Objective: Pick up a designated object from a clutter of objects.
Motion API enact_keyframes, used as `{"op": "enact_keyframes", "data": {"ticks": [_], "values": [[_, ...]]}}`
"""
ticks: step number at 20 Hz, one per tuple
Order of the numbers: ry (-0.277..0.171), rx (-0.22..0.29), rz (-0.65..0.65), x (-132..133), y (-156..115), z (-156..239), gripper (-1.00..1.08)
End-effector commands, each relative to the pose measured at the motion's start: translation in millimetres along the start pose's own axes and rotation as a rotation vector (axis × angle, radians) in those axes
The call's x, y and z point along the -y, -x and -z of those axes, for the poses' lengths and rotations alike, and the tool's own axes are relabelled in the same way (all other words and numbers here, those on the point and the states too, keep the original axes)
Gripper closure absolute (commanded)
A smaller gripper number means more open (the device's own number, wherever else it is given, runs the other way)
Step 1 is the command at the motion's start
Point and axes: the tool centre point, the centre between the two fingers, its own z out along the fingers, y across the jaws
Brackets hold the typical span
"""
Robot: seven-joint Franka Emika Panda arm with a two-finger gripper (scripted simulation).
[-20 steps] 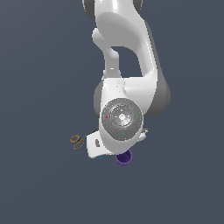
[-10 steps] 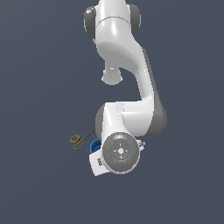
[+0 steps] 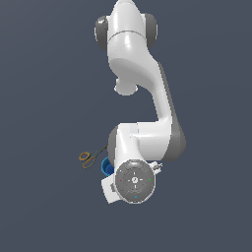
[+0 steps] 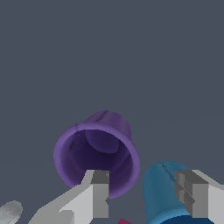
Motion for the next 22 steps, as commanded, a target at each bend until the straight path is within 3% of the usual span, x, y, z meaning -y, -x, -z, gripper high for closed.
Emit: {"op": "enact_keyframes", "data": {"ticks": [1, 14, 15, 22], "values": [[0.000, 0.000, 0.000, 0.0, -0.1, -0.1, -0.20], [0.000, -0.001, 0.002, 0.3, 0.0, -30.0, -0.20], [0.000, -0.001, 0.002, 0.3, 0.0, -30.0, 1.08], [0.000, -0.001, 0.002, 0.3, 0.0, -30.0, 1.08]]}}
